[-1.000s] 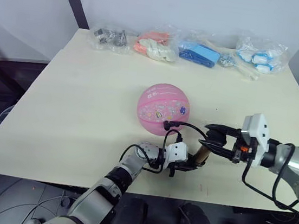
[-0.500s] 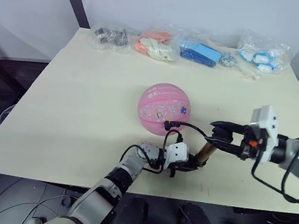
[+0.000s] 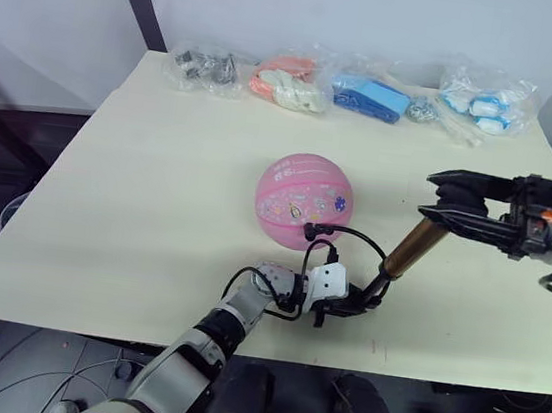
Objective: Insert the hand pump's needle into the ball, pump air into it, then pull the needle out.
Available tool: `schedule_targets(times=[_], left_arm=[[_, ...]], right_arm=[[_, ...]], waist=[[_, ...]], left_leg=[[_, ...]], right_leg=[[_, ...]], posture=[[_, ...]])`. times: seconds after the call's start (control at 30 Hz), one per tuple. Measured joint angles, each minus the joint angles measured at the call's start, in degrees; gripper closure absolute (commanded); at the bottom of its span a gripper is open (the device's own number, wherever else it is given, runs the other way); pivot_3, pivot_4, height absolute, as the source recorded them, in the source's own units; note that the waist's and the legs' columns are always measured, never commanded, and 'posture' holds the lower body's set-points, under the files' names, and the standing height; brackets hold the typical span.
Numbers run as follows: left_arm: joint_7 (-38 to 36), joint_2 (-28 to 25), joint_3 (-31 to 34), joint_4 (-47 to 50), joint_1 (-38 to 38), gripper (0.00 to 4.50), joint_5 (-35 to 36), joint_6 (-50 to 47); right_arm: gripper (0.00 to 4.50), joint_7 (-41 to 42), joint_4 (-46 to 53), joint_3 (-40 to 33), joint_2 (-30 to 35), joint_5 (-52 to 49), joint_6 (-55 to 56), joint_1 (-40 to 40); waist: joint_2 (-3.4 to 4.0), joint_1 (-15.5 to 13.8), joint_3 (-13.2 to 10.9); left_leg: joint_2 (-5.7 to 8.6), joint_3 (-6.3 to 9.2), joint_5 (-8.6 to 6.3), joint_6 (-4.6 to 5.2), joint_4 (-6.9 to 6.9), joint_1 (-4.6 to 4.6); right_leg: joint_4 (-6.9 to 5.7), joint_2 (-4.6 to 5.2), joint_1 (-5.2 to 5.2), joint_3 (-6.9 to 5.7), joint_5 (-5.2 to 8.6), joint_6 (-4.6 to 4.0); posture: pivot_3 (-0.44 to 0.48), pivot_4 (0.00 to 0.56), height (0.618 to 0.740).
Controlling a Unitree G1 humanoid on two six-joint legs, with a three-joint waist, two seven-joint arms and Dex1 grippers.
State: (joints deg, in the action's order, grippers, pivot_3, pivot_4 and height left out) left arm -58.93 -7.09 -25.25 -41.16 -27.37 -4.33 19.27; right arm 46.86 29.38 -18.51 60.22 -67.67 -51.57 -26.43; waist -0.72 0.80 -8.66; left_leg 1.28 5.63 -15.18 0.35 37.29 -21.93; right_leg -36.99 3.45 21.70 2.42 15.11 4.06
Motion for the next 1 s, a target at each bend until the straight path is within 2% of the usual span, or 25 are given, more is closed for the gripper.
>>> schedule_targets(times=[0.27, 0.5, 0.73, 1.0], left_arm=[[0.0, 0.1, -0.1, 0.0, 0.0, 3.49, 0.0, 0.1], [0.2, 0.0, -0.1, -0.4, -0.1, 3.49, -0.1, 0.1], [0.2, -0.1, -0.1, -0.6, -0.1, 3.49, -0.2, 0.2], [0.3, -0.2, 0.0, -0.7, 0.0, 3.49, -0.2, 0.2]], right_arm=[[2.65, -0.5, -0.9, -0.1, 1.2, -1.2, -1.8, -1.4], [2.65, -1.0, 3.1, 1.1, -4.1, 4.9, 4.2, 6.3], [2.65, -1.2, 5.3, 9.1, -9.6, 15.4, 11.5, 12.4], [2.65, -0.9, 3.6, 18.6, -14.8, 27.2, 18.8, 15.7]], waist=[[0.01, 0.0, 0.0], [-0.02, 0.0, 0.1], [-0.05, 0.1, 0.1], [-0.11, 0.1, 0.3]], left_leg=[[0.05, -0.01, 0.00, 0.00, 0.00, -0.04], [0.07, -0.03, 0.00, 0.00, 0.01, 0.09], [0.11, -0.01, 0.00, 0.00, 0.01, 0.18], [0.09, 0.02, 0.00, 0.00, 0.01, 0.20]], right_leg=[[0.00, 0.11, 0.03, -0.02, 0.00, 0.00], [-0.03, 0.08, -0.06, -0.05, 0.00, 0.03], [-0.05, 0.00, -0.11, -0.06, 0.00, 0.03], [-0.07, -0.09, -0.11, -0.06, 0.00, 0.03]], posture=[[0.000, 0.150, 0.736], [0.000, 0.150, 0.736], [0.000, 0.150, 0.736], [0.000, 0.150, 0.736]])
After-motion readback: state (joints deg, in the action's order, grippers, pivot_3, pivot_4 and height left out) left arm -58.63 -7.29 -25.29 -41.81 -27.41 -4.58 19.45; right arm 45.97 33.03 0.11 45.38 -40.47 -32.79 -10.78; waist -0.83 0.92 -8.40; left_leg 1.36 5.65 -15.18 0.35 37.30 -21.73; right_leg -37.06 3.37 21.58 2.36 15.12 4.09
